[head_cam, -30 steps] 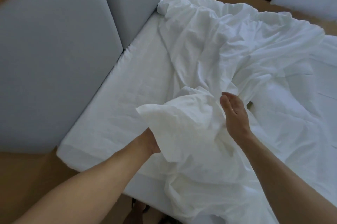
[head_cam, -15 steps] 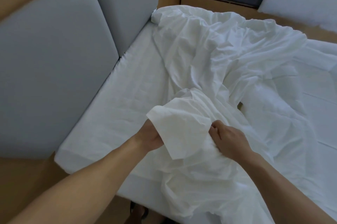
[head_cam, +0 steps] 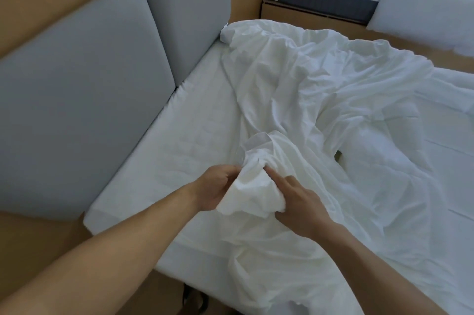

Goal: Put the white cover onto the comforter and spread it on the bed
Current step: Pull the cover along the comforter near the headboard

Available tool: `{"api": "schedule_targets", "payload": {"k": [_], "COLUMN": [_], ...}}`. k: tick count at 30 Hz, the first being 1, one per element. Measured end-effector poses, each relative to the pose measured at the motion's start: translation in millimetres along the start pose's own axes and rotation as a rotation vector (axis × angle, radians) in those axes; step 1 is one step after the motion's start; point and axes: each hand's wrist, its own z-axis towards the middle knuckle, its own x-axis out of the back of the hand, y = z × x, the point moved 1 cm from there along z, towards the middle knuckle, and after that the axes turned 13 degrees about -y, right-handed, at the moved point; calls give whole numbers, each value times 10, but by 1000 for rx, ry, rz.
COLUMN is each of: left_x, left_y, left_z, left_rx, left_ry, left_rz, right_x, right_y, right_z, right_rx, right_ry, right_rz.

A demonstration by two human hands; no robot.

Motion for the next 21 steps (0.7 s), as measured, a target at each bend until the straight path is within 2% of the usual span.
{"api": "schedule_targets", "payload": {"k": [3,7,11,15,19,21], "left_x": [66,60,68,-2,-149,-116], "left_y": [113,163,72,-121,-141,42], "left_z": [-68,-165,-192,-95,-40,-172], "left_rx": [39,65,176,187,19,-83], "left_ry": [-16,175,201,260,404,432], "left_rz": [91,448,604,422,194,199], "right_x": [87,55,-164,-345,-260,-94], "right_y": [-67,-221,-428,-616,-575,-428], "right_z": [46,88,51,15,-68,-101], "right_rx": [-72,-116,-108,-53,53,81], "right_ry": [0,-16,-9,-6,-135,-82], "right_rz": [31,3,13,128,381,437]}}
